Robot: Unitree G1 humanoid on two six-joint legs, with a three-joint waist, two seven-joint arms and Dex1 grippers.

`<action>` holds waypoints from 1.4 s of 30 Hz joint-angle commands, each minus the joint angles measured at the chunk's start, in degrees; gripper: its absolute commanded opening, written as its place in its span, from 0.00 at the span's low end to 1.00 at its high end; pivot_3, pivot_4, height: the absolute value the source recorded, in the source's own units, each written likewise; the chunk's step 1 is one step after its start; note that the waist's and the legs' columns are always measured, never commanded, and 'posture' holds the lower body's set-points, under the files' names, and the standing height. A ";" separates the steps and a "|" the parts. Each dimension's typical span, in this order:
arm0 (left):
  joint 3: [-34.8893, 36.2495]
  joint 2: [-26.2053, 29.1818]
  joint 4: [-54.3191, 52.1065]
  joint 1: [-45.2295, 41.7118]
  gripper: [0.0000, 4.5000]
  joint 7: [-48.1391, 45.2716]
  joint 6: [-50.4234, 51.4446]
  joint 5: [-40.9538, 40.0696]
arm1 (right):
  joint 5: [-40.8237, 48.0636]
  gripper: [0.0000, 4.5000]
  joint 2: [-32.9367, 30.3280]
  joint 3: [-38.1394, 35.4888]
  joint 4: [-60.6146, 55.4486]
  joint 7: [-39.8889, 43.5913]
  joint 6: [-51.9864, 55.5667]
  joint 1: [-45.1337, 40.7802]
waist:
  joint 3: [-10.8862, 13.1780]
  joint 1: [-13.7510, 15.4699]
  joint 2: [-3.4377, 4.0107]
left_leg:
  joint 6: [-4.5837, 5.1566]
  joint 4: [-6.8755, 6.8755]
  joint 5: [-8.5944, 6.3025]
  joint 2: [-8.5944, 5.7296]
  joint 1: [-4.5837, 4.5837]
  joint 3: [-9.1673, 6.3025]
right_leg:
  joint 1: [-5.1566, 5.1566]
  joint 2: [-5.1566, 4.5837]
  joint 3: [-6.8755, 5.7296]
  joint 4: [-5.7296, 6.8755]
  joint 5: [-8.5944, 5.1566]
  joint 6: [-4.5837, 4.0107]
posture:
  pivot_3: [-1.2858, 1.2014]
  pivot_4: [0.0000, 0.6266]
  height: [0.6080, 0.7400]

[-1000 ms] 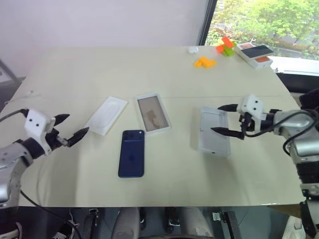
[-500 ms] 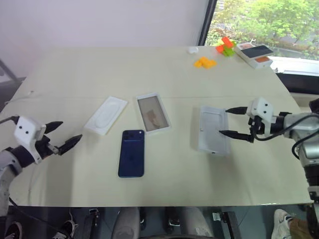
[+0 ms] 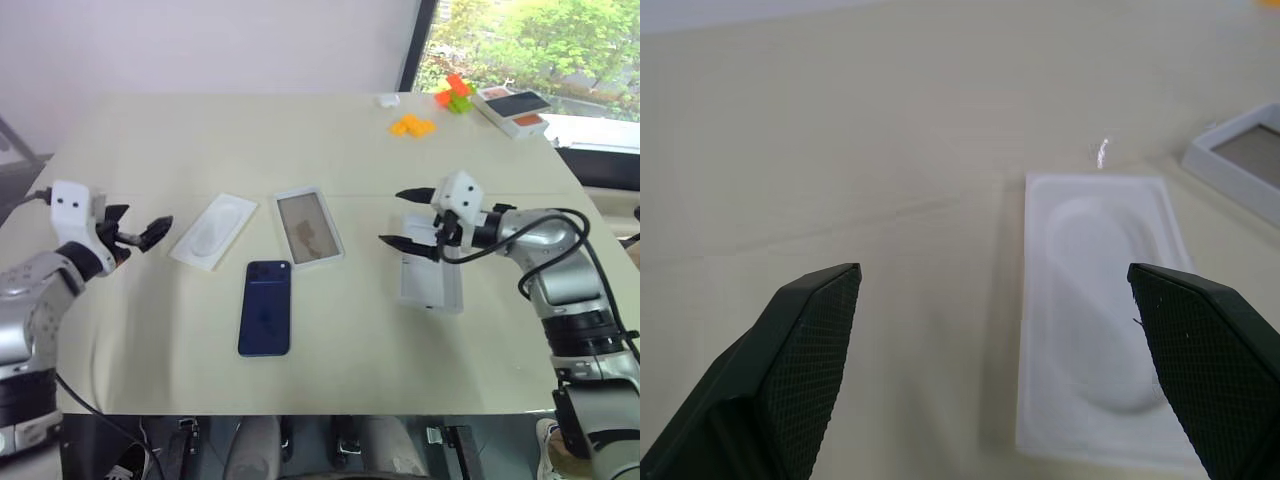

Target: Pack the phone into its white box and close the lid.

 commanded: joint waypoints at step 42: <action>-16.43 -9.84 27.55 -19.92 0.00 0.06 5.10 12.52 | -2.92 1.00 4.68 4.50 -5.76 -2.85 0.32 -2.31 | -0.07 0.09 0.00 | -0.08 0.65 0.04 -0.01 -0.01 -0.01 | 0.00 -0.07 0.00 0.64 -0.02 -0.03 | 0.52 0.24 0.98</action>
